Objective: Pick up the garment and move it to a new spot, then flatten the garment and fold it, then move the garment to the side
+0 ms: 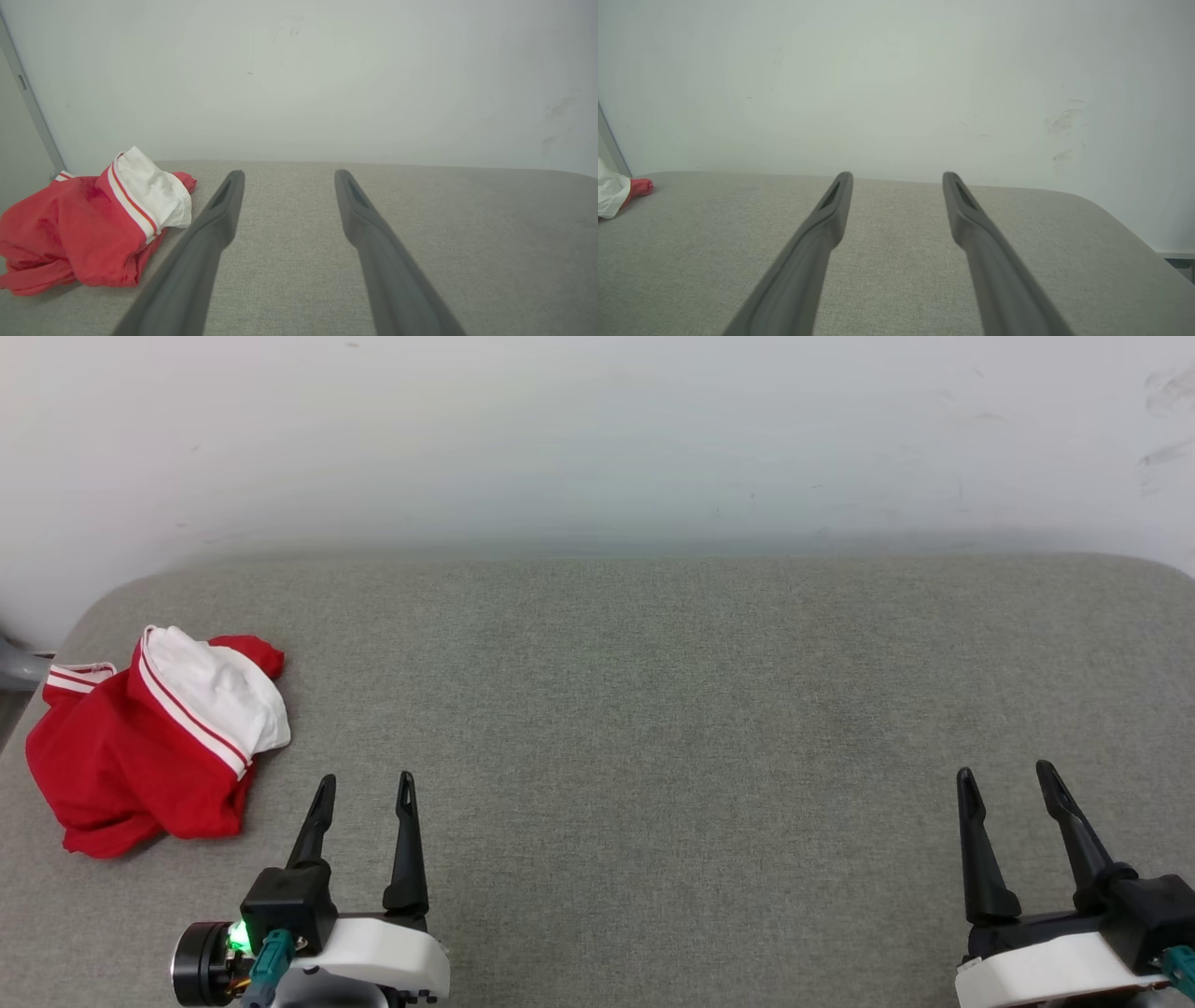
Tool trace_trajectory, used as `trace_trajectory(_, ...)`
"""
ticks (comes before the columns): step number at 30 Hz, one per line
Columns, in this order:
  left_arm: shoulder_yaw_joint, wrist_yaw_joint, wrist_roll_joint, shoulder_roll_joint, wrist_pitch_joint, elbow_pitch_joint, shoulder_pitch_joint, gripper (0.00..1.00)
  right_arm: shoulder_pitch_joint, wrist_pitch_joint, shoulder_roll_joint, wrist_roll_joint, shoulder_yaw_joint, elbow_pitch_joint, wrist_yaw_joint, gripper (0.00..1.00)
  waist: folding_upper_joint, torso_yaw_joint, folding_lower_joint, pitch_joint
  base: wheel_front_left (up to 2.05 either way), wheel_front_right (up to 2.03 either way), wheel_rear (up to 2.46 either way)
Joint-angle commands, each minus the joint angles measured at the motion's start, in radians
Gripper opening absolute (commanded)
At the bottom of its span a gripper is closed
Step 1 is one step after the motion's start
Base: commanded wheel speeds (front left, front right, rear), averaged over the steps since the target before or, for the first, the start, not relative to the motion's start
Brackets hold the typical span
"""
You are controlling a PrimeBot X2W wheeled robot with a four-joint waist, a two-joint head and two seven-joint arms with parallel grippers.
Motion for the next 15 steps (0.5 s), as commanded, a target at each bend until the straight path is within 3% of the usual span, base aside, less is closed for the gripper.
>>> trace_trajectory(1,-0.004,0.001,0.021,0.002,-0.009,0.002,0.009,1.0,0.01,-0.008,0.001,-0.022,0.0,-0.003,0.0,1.0,-0.0001,0.0,-0.0001,0.001,0.0,0.0,0.0)
trace_trajectory(15,0.002,-0.011,-0.025,0.002,-0.008,0.03,0.009,1.0,0.015,-0.008,0.001,0.033,-0.003,0.025,0.0,1.0,-0.0001,0.002,-0.0001,0.001,0.0,0.0,0.0)
